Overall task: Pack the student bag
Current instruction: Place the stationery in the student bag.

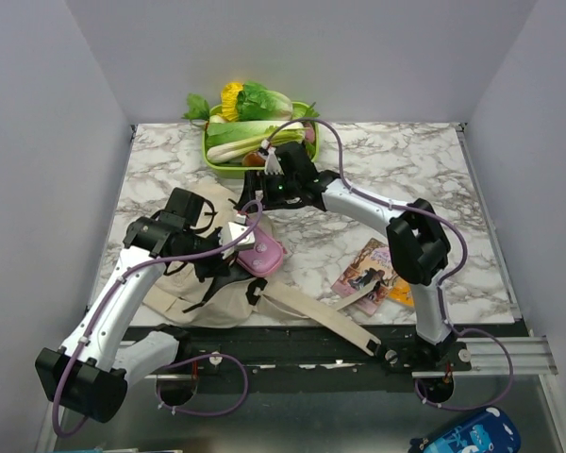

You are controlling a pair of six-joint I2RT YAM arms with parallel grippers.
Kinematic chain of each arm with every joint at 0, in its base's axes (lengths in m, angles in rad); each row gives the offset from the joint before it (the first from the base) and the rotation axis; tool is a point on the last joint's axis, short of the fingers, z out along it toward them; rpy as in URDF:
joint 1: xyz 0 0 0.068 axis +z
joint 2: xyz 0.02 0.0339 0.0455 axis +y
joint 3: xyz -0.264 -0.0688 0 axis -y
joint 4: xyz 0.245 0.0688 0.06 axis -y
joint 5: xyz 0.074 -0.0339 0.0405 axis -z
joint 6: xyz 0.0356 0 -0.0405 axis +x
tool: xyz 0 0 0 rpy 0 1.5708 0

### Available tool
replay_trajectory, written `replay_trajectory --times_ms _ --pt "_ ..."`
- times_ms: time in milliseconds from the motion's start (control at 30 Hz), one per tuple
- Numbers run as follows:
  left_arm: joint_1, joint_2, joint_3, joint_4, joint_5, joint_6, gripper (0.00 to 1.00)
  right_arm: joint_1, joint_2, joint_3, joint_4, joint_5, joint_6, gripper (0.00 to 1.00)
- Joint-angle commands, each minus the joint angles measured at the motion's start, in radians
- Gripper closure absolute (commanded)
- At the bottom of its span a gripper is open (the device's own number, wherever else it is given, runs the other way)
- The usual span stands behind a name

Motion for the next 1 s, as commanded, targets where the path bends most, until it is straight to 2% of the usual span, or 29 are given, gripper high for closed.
replay_trajectory --times_ms 0,233,267,333,467,567,667,700,733,800,967 --pt "-0.004 0.018 0.003 -0.044 0.067 0.032 1.00 -0.004 -0.079 -0.085 -0.035 0.160 -0.060 0.00" --pt "-0.004 0.043 -0.020 0.071 0.010 -0.034 1.00 -0.004 -0.401 -0.492 0.063 0.300 -0.120 0.00" --pt "-0.004 0.043 -0.020 0.079 0.005 -0.037 1.00 -0.004 -0.442 -0.578 0.069 0.297 -0.119 0.00" --pt "-0.002 0.040 -0.021 0.105 -0.003 -0.052 1.00 -0.002 -0.539 -0.660 0.118 0.245 -0.106 0.00" --pt "-0.002 0.034 -0.026 0.140 -0.006 -0.078 1.00 0.001 -0.634 -0.813 0.170 0.197 -0.076 0.00" --pt "-0.002 0.044 -0.017 0.142 -0.007 -0.086 1.00 0.004 -0.665 -0.924 0.271 0.158 -0.036 0.07" --pt "-0.002 0.046 -0.018 0.148 -0.013 -0.092 1.00 0.017 -0.671 -0.970 0.314 0.151 -0.030 0.30" --pt "-0.002 0.047 -0.017 0.148 -0.016 -0.092 1.00 0.024 -0.672 -0.976 0.336 0.154 -0.027 0.50" --pt "-0.002 0.044 -0.017 0.150 -0.019 -0.093 1.00 0.036 -0.676 -0.988 0.351 0.151 -0.036 0.57" --pt "-0.002 0.043 -0.017 0.154 -0.024 -0.097 1.00 0.054 -0.676 -0.993 0.391 0.162 -0.048 0.67" --pt "-0.002 0.037 -0.023 0.199 -0.049 -0.144 1.00 0.076 -0.634 -0.950 0.439 0.170 -0.066 0.68"
